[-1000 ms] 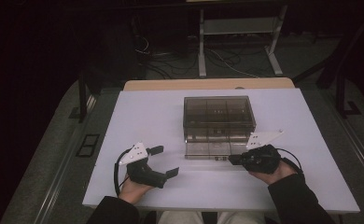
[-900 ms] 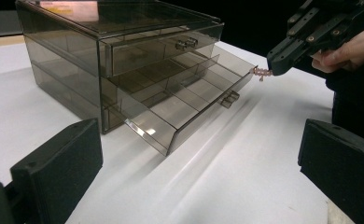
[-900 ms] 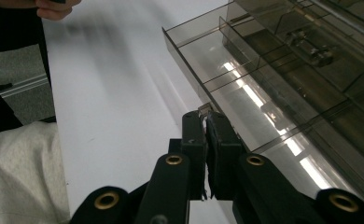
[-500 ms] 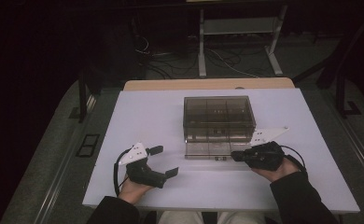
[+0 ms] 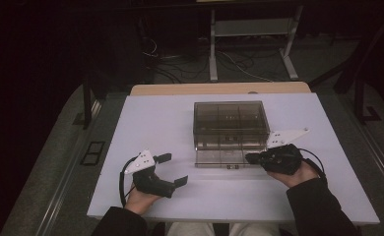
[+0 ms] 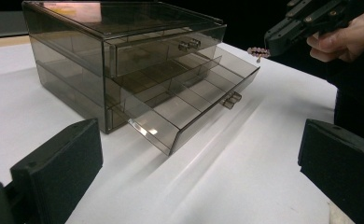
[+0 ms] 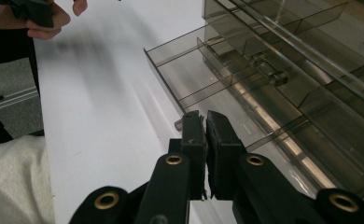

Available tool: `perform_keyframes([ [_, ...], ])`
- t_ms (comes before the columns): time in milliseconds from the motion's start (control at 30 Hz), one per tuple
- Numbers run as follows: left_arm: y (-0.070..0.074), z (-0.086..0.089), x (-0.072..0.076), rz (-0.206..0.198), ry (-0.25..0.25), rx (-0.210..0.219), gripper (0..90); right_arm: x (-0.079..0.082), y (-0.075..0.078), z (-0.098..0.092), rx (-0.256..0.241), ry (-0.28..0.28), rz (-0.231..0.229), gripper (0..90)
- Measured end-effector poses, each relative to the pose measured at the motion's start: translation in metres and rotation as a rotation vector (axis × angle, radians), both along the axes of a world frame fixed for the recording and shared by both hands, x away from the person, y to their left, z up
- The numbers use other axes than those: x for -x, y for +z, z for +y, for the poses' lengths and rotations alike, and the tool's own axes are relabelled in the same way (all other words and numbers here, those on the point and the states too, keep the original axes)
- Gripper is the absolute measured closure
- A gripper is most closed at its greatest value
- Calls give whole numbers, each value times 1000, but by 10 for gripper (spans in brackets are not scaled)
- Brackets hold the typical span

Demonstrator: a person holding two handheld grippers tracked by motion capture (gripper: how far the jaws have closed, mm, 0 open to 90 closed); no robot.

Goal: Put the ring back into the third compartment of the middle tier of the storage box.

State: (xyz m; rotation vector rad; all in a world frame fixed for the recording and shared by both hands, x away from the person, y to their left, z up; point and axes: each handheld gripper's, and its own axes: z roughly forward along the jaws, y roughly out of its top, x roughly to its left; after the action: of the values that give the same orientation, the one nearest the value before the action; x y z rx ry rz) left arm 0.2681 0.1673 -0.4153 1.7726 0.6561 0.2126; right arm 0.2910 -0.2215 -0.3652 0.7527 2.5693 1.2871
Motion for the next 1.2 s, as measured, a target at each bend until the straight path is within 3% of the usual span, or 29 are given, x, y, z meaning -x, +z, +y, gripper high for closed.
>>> perform_keyframes([
  [633, 0, 0, 0, 1, -1, -2, 0, -17, -1, -8, -23, -35, 10, 854],
  [1200, 0, -1, 0, 1, -4, -2, 0, -30, -14, -11, -4, -55, 44, 854],
])
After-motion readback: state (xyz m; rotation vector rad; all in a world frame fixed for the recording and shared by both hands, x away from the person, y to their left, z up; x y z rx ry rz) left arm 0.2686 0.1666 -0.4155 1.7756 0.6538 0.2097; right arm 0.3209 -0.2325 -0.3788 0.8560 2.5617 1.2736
